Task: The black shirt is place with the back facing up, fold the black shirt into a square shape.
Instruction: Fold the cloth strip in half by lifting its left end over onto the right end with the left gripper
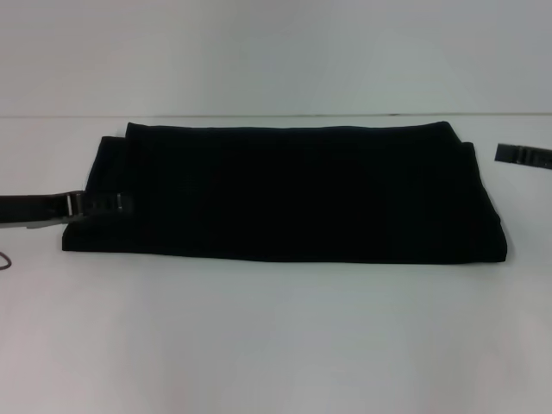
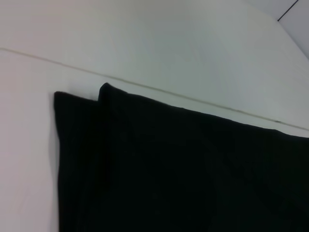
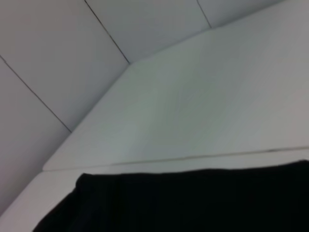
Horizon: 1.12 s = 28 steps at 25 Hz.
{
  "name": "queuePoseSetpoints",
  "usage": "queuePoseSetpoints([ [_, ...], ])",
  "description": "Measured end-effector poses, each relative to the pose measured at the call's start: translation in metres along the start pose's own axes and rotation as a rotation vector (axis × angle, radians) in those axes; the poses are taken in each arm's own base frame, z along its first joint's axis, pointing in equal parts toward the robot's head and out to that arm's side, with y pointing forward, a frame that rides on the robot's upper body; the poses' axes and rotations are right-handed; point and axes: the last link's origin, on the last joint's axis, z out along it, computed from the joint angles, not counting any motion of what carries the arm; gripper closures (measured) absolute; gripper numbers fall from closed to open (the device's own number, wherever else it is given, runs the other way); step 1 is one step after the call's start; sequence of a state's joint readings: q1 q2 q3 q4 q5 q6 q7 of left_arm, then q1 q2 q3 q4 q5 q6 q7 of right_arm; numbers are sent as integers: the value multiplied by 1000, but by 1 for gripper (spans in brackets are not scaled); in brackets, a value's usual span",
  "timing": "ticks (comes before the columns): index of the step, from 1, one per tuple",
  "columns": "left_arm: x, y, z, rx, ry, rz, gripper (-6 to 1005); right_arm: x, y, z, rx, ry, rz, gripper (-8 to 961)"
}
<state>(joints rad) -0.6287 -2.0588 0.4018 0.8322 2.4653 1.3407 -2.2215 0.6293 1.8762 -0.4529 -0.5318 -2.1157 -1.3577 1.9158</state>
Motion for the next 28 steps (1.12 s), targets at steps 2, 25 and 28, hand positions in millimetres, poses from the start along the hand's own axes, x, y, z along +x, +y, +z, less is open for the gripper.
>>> queuePoseSetpoints([
  [2,-2,-3,-3,6,6,-24,123,2,-2,-1,15,28,-1,214],
  [25,-7,-33,10,201,47,-60,125,3,-3,8,45,34,-9,174],
  [28,-7,-32,11,197,35,-53,125,2,-3,8,45,34,-14,173],
])
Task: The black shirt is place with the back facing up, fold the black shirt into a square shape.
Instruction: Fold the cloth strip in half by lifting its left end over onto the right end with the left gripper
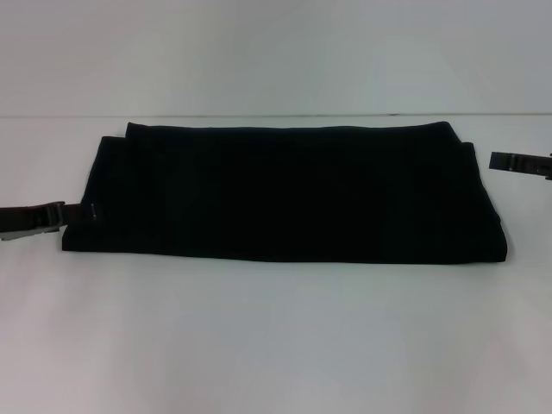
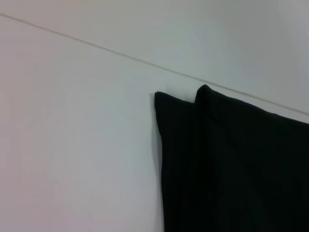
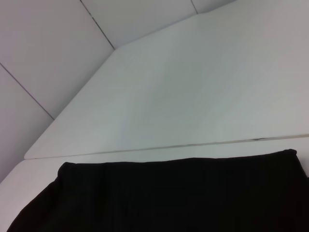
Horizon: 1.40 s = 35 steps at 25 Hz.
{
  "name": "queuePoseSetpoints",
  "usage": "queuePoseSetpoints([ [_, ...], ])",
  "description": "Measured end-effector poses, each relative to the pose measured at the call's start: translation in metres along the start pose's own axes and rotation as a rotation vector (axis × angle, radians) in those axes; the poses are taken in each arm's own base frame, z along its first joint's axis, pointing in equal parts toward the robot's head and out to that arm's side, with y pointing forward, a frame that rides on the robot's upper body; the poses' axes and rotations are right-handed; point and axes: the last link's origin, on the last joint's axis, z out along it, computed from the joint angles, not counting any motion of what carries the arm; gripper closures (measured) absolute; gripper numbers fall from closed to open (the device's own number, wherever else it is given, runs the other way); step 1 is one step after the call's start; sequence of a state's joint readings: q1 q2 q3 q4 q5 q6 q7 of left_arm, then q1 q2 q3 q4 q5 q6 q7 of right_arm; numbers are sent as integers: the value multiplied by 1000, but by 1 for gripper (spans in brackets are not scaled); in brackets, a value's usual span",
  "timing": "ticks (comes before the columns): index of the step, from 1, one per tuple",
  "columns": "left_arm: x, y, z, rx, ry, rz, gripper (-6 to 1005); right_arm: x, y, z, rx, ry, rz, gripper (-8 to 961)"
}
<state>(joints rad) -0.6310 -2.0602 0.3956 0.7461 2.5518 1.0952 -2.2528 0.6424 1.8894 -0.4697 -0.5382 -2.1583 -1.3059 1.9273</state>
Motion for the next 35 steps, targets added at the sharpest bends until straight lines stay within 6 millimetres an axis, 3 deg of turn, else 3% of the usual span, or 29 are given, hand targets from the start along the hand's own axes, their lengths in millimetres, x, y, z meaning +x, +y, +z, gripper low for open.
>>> queuePoseSetpoints([
  [14,-5,9,2,-32,-56,56,126,-2,-1,-1,10,-5,-4,174],
  [22,-3,8,1,-28,-52,66,293,-1,-1,-1,9,-4,-4,178],
  [28,-4,6,1,-16,-59,75,488,0,-1,-1,4,-2,-3,178],
  [35,-4,2,-1,8,-56,82,826,1,-1,-1,4,-1,-3,177],
])
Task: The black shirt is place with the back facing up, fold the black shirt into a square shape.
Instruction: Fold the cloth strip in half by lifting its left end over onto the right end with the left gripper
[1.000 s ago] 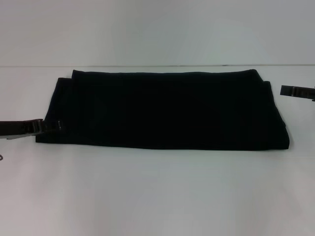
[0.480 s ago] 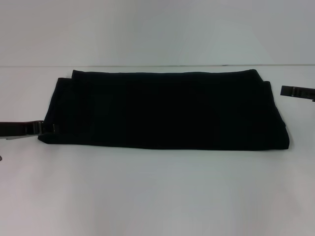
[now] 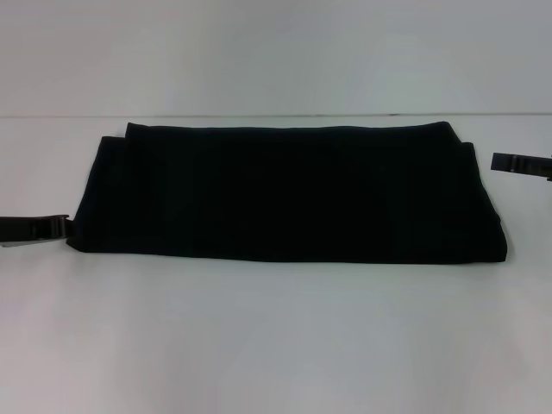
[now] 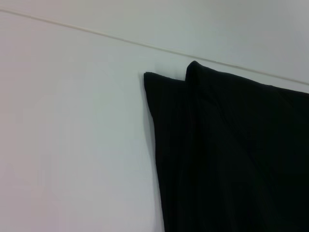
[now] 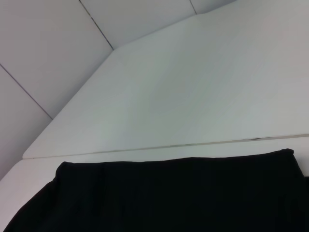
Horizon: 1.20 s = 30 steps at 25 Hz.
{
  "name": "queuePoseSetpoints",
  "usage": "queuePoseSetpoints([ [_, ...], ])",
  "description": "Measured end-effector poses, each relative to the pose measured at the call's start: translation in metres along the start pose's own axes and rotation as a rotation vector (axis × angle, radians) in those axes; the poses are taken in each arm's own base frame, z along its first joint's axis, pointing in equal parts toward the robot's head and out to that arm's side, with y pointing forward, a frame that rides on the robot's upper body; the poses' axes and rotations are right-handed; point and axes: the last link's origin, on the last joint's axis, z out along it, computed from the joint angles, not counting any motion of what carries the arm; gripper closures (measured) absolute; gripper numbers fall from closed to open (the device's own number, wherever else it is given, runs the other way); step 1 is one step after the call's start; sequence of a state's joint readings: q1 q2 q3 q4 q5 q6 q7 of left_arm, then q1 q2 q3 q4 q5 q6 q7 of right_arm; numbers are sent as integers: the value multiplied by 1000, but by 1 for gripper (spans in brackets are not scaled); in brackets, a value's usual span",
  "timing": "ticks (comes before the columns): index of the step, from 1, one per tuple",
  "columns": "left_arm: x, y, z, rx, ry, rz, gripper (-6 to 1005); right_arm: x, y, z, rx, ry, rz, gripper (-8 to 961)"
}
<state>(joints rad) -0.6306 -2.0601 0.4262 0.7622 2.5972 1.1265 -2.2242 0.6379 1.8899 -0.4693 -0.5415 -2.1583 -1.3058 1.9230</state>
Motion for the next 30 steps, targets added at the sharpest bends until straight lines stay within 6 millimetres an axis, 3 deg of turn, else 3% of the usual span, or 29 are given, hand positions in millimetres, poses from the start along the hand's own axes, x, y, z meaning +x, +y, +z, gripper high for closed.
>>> queuePoseSetpoints([
  [3,0,-1,-1,8,-3,7,962,0,0,0,0,0,1,177],
  [22,0,-1,-4,8,-15,21,1001,28,-11,-2,85,210,44,178],
  [30,1,-1,-3,8,-13,31,1000,40,-8,10,102,250,53,178],
])
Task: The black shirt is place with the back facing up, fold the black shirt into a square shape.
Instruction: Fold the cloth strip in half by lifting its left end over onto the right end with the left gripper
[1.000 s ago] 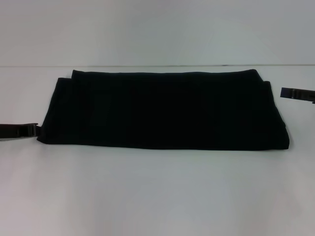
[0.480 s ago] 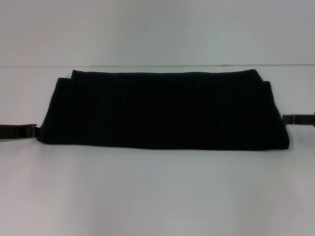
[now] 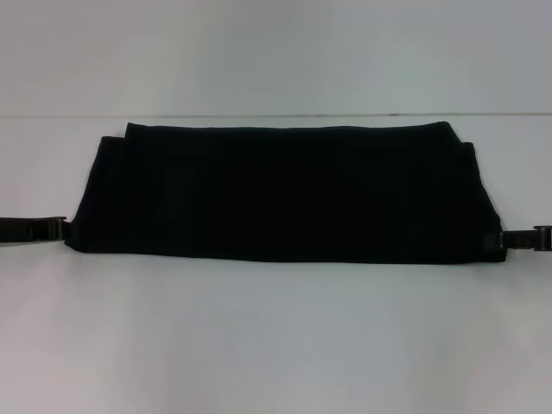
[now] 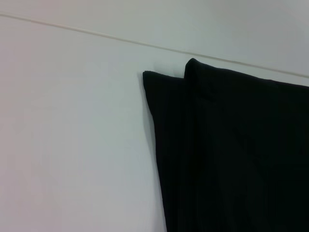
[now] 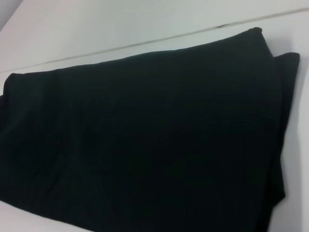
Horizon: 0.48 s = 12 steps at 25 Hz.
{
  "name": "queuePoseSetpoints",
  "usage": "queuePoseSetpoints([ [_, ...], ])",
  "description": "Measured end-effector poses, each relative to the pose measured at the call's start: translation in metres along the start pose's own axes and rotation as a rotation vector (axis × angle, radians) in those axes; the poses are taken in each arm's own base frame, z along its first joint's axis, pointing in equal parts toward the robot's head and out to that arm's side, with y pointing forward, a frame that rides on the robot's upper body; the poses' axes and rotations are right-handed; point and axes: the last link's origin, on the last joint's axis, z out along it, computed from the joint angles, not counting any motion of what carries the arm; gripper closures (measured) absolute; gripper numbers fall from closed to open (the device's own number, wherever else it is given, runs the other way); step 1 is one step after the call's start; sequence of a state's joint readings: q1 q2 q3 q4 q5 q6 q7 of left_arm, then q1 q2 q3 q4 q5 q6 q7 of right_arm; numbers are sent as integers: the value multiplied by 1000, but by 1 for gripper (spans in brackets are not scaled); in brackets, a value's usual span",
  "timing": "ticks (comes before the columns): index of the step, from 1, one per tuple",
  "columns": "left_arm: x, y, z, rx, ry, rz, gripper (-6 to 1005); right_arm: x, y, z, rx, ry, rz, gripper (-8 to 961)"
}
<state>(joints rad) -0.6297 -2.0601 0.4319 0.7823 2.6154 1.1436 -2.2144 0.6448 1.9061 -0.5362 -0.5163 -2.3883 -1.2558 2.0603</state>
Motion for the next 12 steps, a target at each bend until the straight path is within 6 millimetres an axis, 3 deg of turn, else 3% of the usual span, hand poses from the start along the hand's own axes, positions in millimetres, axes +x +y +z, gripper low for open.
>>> queuePoseSetpoints([
  [12,1,1,1,-2,0,9,1000,-3,10,19,9,-6,-11,267],
])
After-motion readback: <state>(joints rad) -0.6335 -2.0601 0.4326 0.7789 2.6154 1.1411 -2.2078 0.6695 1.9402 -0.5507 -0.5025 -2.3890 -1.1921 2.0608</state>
